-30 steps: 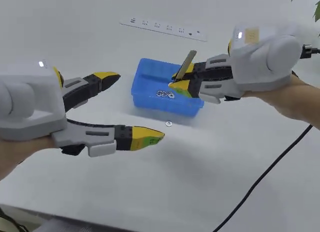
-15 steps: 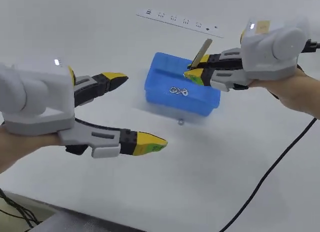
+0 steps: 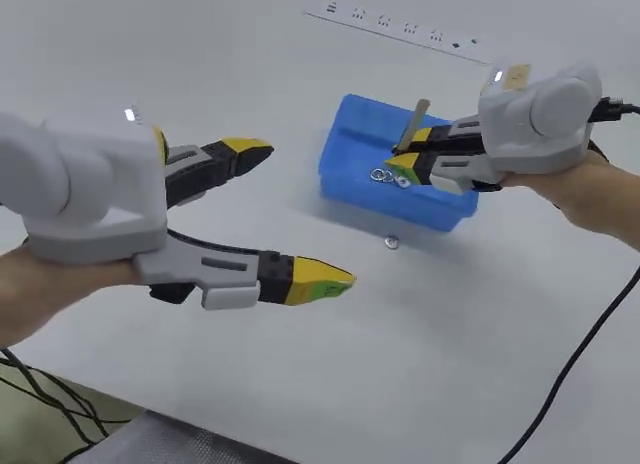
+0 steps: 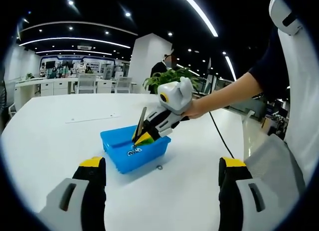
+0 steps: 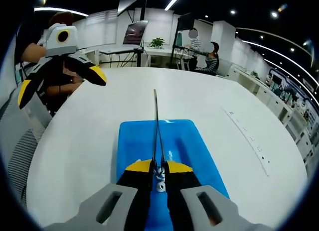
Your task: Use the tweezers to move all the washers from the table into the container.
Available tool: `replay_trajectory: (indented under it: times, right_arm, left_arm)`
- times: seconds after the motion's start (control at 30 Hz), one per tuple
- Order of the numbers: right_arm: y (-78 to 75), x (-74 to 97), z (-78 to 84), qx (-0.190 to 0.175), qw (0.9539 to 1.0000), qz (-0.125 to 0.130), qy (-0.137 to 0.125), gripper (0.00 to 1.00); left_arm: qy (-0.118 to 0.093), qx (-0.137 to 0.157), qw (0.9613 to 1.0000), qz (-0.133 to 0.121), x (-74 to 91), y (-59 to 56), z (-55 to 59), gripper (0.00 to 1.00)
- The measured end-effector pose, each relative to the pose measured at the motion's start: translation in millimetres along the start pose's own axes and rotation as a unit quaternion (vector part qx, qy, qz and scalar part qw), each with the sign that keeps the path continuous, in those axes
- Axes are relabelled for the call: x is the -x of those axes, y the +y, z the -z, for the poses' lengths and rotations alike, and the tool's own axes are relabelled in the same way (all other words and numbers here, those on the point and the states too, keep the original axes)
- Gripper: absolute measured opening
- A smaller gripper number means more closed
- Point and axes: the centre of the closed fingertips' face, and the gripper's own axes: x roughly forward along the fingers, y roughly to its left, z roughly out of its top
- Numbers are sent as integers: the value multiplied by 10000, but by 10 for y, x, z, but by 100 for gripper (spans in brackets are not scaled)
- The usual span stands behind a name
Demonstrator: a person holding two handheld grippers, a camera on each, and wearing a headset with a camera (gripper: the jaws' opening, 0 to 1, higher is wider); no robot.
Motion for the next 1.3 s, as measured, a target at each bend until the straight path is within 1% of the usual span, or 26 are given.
replay_trajectory:
  times: [0.07,0.2,0.27,0.33,0.43,0.5,0.77,0.97,1.2,1.3]
  right_arm:
    - [7,-18,27,5,10000,-16,33,10]
    - [18,-29,62,14,10000,-63,67,11]
    - [7,-33,71,12,10000,-27,67,11]
    - [3,-40,84,-12,10000,-26,74,11]
    - [-4,-45,101,12,9999,-9,101,11]
    - [-4,-45,117,26,9999,-16,140,11]
    - [3,-56,77,47,9999,-1,103,11]
    - [18,-30,39,51,10000,13,75,11]
    - [31,31,26,73,9999,43,90,10]
    - [15,89,14,54,9999,120,111,9]
  left_arm:
    - [58,-19,10000,11,-5,2,20,99]
    - [65,25,10000,4,-31,0,24,99]
    - [100,76,9999,36,-54,-20,37,99]
    - [137,25,9999,52,-69,-33,48,99]
    - [112,52,9999,66,-70,-50,38,99]
    - [134,43,9999,64,-61,-50,41,99]
    - [124,70,9999,10,-24,-33,50,99]
    - [118,60,9999,41,-39,-67,50,99]
    - [105,46,9999,67,-45,-94,35,99]
    - [83,31,9999,69,-51,-98,10,99]
